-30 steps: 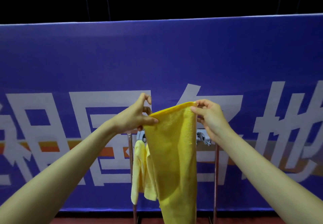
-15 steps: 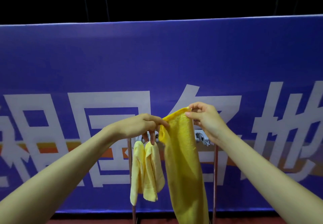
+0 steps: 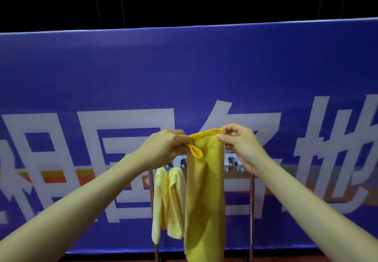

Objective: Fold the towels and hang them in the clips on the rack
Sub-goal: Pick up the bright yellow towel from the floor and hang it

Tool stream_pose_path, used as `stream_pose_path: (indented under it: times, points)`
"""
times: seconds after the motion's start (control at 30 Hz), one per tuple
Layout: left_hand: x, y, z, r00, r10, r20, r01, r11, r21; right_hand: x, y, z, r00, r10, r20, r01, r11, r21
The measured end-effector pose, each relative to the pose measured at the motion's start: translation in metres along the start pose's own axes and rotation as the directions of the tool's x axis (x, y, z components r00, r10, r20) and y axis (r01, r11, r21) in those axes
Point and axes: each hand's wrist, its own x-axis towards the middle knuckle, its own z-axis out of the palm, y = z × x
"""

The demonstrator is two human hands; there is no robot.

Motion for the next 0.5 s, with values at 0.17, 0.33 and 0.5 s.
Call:
stream_pose_path:
  times: [0.17, 0.33, 0.5]
  points:
    - [0.003, -0.006, 0.004, 0.985, 0.152, -0.076, -0.153, 0.988, -0.008, -0.003, 0.0, 0.002, 1.0, -0.01, 0.028, 0.01, 1.0, 0.016]
    - [-0.001, -0.002, 0.005, 0.973, 0.216, -0.078, -0.223, 0.971, -0.086, -0.005, 0.001, 0.002, 1.0, 0.006, 0.019, -0.006, 1.0, 0.024]
    - [-0.001, 0.002, 0.008, 0.982, 0.125, -0.142, -0.135, 0.989, -0.062, -0.012, -0.001, 0.003, 0.996, 0.016, 0.086, -0.019, 0.999, 0.037]
